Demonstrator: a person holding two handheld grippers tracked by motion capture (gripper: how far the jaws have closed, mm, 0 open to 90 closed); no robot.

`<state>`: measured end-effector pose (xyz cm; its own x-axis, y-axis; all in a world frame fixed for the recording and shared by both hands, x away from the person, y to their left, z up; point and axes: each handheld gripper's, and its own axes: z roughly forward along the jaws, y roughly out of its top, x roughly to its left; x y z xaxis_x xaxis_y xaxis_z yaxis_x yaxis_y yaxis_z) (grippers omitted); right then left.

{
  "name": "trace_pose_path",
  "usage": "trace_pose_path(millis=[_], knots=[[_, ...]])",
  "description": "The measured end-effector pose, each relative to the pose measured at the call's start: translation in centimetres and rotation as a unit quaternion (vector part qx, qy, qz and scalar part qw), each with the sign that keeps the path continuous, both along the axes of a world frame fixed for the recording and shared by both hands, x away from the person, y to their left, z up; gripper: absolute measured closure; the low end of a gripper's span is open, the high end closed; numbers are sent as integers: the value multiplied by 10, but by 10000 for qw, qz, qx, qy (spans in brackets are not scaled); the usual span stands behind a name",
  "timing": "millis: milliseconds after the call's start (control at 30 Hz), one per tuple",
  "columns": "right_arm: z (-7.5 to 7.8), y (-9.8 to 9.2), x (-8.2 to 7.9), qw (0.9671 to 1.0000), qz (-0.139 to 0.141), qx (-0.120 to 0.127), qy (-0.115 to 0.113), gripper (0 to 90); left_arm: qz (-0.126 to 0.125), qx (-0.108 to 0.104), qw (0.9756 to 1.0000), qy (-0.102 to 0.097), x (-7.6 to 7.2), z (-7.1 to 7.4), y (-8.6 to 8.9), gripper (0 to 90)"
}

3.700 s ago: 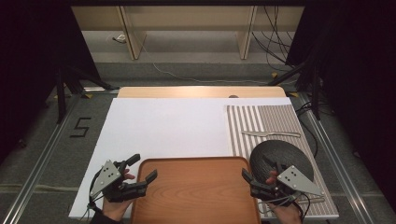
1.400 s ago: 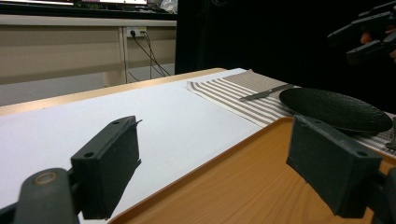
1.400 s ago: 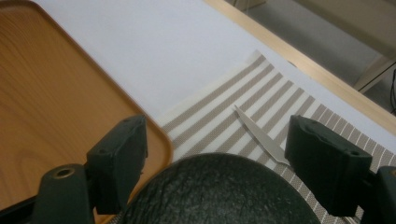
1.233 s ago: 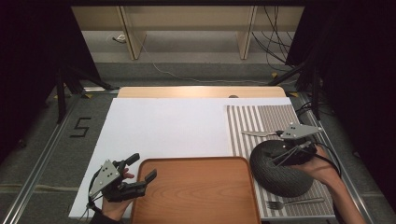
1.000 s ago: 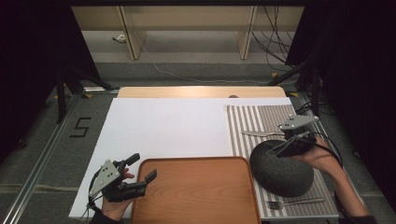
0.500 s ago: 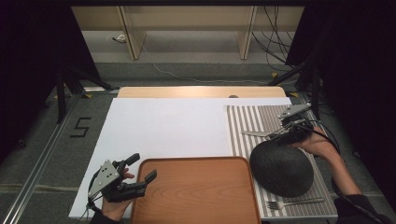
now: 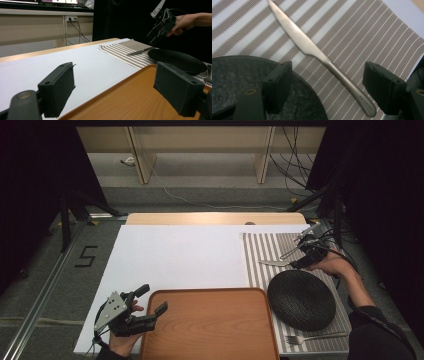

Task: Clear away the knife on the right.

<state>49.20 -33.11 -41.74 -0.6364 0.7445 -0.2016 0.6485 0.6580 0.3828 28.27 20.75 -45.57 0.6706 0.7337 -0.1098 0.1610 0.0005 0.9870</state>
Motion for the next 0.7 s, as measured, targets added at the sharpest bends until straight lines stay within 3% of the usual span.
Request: trace_pose_path(millis=[233,267,433,533,700], knots=[[-11,-6,17,9993,-107,-213,296,266,-10,7,10000,-1,0,0,0,160],[-13,-6,19,9992,-224,-136,316,268,-10,7,10000,-1,0,0,0,160],[-19,-8,27,9980,-218,-299,512,294,-1,-20,10000,-3,0,0,1,160],[-22,-9,29,9980,-201,-381,472,319,-4,-19,10000,-6,0,0,1,160],[-29,-10,34,9966,-222,-486,625,348,-15,-26,10000,2,0,0,1,160]])
